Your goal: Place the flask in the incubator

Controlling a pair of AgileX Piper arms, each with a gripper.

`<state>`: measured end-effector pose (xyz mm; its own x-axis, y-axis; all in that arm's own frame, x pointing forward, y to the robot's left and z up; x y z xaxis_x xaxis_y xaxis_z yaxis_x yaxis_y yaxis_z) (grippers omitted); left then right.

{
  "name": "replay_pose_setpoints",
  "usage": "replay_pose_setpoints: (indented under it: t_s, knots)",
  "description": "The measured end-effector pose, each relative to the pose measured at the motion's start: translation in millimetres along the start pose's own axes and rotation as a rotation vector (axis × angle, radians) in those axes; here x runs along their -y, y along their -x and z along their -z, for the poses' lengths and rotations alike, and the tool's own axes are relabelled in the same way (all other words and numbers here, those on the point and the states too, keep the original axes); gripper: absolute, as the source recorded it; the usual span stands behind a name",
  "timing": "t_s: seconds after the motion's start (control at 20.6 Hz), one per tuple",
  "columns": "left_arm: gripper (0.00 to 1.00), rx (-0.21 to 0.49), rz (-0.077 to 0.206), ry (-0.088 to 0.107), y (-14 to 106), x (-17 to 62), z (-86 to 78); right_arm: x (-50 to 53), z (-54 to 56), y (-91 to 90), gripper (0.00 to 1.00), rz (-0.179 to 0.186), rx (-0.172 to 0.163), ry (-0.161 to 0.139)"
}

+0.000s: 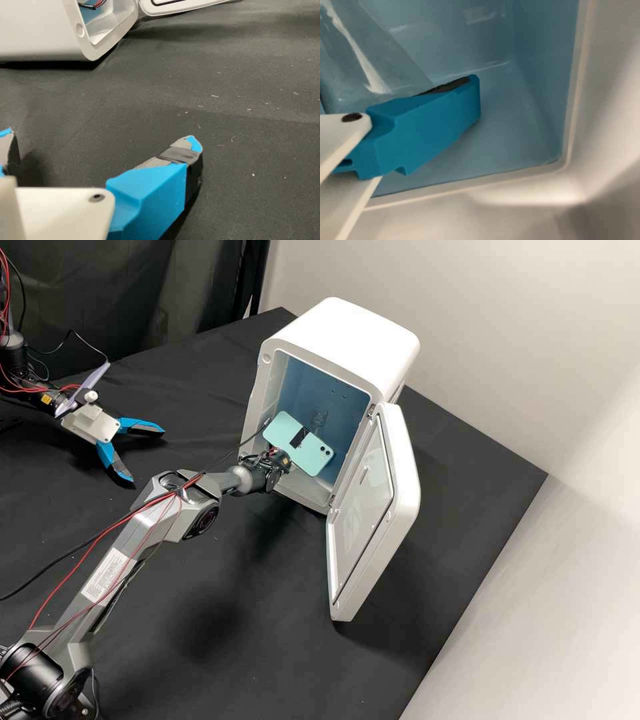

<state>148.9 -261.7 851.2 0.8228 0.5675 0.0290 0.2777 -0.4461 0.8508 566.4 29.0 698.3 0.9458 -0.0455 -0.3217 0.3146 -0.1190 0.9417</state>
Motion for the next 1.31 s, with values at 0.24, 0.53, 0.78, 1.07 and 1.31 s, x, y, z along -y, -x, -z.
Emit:
replay_pose_setpoints:
  t_s: [0.24,0.53,0.78,1.07,1.31]
  knots:
    - [1.0,-0.006,-0.001,0.002,0.4,0.0,1.3,0.2,-0.6,0.2,1.0,-0.001,-0.003,0.002]
    - [1.0,-0.009,0.0,0.005,0.6,0.3,2.0,0.2,-2.7,1.8,1.0,-0.017,0.002,0.025]
    - [1.0,-0.015,0.003,0.009,0.8,1.1,3.4,-8.5,4.6,17.3,1.0,-0.057,0.012,0.071]
    - [1.0,-0.019,0.002,0.011,1.5,1.2,4.9,-25.8,28.0,43.9,1.0,-0.134,-0.079,0.106]
    - [1.0,-0.022,0.002,0.012,1.6,1.2,5.4,-24.3,26.9,60.7,1.0,-0.147,-0.097,0.108]
